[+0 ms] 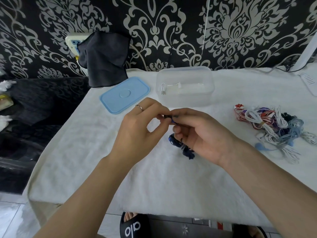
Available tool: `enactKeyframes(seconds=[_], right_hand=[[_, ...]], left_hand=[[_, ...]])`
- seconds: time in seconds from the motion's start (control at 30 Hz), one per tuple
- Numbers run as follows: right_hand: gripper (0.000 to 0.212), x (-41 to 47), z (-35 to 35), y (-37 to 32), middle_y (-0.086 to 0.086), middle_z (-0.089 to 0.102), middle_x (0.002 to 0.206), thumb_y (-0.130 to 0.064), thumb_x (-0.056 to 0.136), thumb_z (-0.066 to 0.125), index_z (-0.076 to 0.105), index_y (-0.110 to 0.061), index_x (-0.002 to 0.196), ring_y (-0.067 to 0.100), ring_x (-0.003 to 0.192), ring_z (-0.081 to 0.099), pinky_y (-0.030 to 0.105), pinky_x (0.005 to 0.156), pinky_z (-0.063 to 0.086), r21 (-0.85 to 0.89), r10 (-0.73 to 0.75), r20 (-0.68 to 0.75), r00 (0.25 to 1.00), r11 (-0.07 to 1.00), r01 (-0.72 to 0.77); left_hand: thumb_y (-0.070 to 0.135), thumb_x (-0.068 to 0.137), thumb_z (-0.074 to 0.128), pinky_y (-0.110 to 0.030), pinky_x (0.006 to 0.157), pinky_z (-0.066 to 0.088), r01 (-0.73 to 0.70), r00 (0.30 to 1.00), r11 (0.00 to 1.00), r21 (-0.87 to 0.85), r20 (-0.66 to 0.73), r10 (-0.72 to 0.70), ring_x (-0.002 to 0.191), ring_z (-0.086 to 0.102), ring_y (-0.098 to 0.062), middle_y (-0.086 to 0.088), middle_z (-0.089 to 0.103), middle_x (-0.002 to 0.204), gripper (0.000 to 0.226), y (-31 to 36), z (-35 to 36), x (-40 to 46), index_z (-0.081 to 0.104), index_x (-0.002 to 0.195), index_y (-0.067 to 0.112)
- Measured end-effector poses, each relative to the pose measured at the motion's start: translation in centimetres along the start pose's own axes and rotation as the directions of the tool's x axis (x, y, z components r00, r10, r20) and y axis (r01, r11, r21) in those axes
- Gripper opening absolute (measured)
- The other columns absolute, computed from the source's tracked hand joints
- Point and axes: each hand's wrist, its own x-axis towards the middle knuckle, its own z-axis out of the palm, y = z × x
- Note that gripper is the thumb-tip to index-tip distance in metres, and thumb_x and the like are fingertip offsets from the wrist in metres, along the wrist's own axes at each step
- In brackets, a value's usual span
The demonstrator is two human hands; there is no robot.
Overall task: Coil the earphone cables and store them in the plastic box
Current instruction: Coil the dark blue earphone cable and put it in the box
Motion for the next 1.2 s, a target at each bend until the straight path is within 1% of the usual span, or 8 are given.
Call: enactKeyframes(seconds=[0.07,0.13,0.5,0.63,0.77,0.83,1.0,1.2], right_hand=[[0.016,0.0,0.0,0.0,0.012,0.069,0.088,0.004,0.094,0.055,0.069,-0.003,0.098,0.015,0.063,0.06,0.025,0.06,0.049,0.001,-0.004,0.002,1.0,1.0,0.004],[0.016,0.0,0.0,0.0,0.013,0.071,0.091,0.004,0.094,0.055,0.069,-0.002,0.101,0.016,0.068,0.064,0.025,0.064,0.052,0.011,-0.01,0.01,1.0,1.0,0.01],[0.017,0.0,-0.2,-0.2,0.012,0.071,0.085,0.005,0.093,0.057,0.07,0.003,0.105,0.017,0.074,0.069,0.023,0.069,0.057,0.067,-0.028,-0.006,1.0,0.997,0.028],[0.02,-0.1,-0.3,-0.5,0.013,0.071,0.089,0.003,0.094,0.058,0.069,0.006,0.111,0.015,0.074,0.067,0.021,0.069,0.056,0.063,0.005,0.044,0.999,0.998,-0.008],[0.016,-0.2,-0.4,-0.9,0.008,0.071,0.082,0.002,0.091,0.06,0.071,0.0,0.103,0.013,0.072,0.067,0.02,0.067,0.055,0.055,0.024,0.094,0.995,0.998,-0.029],[0.013,-0.3,-0.5,-1.1,0.009,0.07,0.081,0.002,0.09,0.061,0.07,-0.002,0.098,0.013,0.071,0.067,0.02,0.064,0.055,0.06,0.022,0.1,0.995,0.998,-0.028],[0.009,-0.4,-0.5,-1.2,0.01,0.069,0.078,-0.001,0.083,0.066,0.074,-0.005,0.082,0.014,0.071,0.066,0.02,0.064,0.054,0.019,0.005,0.136,0.991,1.0,-0.008],[0.012,-0.3,-0.7,-1.1,0.009,0.07,0.076,-0.004,0.077,0.067,0.074,-0.001,0.087,0.013,0.07,0.067,0.019,0.062,0.054,0.015,0.0,0.168,0.986,1.0,-0.002]], left_hand=[[0.003,0.089,0.074,-0.031,0.077,0.054,-0.003,1.0,1.0,0.006,-0.005,0.003,0.086,0.064,-0.011,0.002,0.065,0.094,0.012,0.1,0.0,0.0,0.074,0.099,0.009],[0.002,0.089,0.074,-0.028,0.079,0.053,-0.002,1.0,1.0,0.003,-0.014,0.002,0.086,0.064,-0.01,0.003,0.065,0.094,0.013,0.2,0.0,0.1,0.074,0.099,0.009],[-0.001,0.091,0.071,-0.02,0.083,0.05,0.03,0.999,0.996,-0.079,0.019,-0.029,0.088,0.065,-0.012,-0.001,0.069,0.093,0.014,0.1,-0.6,0.2,0.076,0.102,0.006],[0.005,0.091,0.073,-0.027,0.084,0.054,0.072,0.996,0.984,-0.161,0.072,-0.061,0.092,0.068,-0.016,0.001,0.071,0.096,0.013,0.0,-1.0,0.3,0.076,0.103,0.009],[0.008,0.091,0.074,-0.031,0.091,0.056,0.238,0.966,0.913,-0.332,0.174,-0.189,0.097,0.071,-0.021,0.002,0.073,0.099,0.014,0.2,-1.4,0.2,0.075,0.104,0.015],[0.007,0.091,0.074,-0.033,0.091,0.057,0.278,0.956,0.883,-0.377,0.197,-0.217,0.095,0.072,-0.023,0.0,0.074,0.097,0.012,0.4,-1.4,0.1,0.073,0.1,0.015],[0.008,0.091,0.073,-0.035,0.09,0.057,0.268,0.959,0.86,-0.435,0.201,-0.197,0.093,0.072,-0.025,-0.001,0.074,0.094,0.008,0.5,-1.6,0.2,0.072,0.098,0.012],[0.015,0.089,0.072,-0.037,0.09,0.057,0.255,0.962,0.844,-0.472,0.21,-0.174,0.091,0.07,-0.026,0.0,0.071,0.092,0.007,0.8,-1.6,0.2,0.07,0.095,0.012]])
